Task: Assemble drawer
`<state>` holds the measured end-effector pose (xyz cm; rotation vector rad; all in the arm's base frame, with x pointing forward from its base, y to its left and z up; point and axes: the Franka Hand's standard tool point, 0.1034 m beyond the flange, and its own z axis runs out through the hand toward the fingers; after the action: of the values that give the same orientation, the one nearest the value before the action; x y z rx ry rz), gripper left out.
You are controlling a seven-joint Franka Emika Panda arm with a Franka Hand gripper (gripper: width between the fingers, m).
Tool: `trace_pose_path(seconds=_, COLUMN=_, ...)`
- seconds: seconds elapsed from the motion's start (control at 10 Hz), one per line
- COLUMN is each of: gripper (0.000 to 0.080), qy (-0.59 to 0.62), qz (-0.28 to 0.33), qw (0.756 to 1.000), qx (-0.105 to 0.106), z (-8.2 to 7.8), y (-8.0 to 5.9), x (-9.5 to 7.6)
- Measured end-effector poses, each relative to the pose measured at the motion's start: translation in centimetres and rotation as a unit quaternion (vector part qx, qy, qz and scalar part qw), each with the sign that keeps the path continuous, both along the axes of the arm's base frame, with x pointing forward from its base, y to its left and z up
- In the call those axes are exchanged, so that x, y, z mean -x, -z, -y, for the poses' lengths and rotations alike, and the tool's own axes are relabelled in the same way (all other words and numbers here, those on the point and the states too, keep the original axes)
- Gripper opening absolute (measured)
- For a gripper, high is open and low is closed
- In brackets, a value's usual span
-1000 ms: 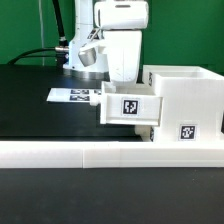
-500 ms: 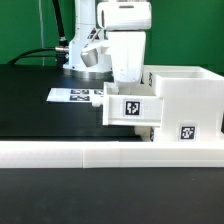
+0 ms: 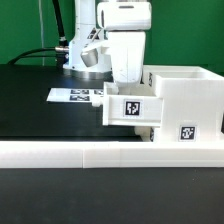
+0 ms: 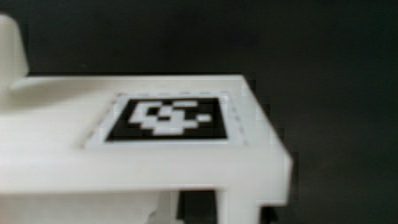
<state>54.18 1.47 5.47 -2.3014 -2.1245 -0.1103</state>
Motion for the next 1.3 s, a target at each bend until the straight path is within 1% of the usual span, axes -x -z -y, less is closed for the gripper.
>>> trace_pose_path(seconds=0.5, gripper=0.0041, qy=-0.01, qz=0.0, qw=1.0, qx=0.002, z=0.08, y=0.03, x=0.0)
trace_pose_path(seconds=0.7, gripper=0.0041, qy=-0.011, qz=-0.015, qw=1.0, qx=0.004, z=0.22, y=-0.02, x=0.14)
trace_pose_path(seconds=1.3, gripper=0.0041, qy=-0.008, qz=-0.027, qw=1.0, qx=0.005, z=0.24, y=-0.07, x=0.28)
